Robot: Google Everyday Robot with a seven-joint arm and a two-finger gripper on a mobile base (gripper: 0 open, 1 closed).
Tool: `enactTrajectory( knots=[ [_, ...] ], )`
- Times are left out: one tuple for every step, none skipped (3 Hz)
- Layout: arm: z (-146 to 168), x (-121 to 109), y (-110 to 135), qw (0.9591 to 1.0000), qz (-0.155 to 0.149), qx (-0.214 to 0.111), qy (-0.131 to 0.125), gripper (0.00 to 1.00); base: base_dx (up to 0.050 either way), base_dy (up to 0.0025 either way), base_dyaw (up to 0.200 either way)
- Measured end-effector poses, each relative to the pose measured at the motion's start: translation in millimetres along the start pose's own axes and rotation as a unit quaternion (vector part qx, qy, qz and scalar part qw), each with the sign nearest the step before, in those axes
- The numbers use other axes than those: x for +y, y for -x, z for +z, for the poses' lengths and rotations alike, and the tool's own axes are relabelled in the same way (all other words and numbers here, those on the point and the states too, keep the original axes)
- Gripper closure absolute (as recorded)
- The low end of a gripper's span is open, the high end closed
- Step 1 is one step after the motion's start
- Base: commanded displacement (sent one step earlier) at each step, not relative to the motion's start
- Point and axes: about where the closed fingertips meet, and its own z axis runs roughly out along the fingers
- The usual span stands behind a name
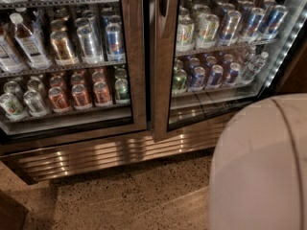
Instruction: Open right fridge door
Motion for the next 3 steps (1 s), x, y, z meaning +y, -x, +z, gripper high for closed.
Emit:
enactTrajectory(
  knots=[
    [-17.7,1.7,-7.7,0.9992,0.03,0.018,-0.021,0.0,-0.044,0.00233,-0.095],
    [-17.7,1.7,-7.7,0.9992,0.03,0.018,-0.021,0.0,-0.047,-0.00002,0.0],
    [-17.7,1.7,-7.7,0.9992,0.03,0.018,-0.021,0.0,0.0,0.0,0.0]
  ],
)
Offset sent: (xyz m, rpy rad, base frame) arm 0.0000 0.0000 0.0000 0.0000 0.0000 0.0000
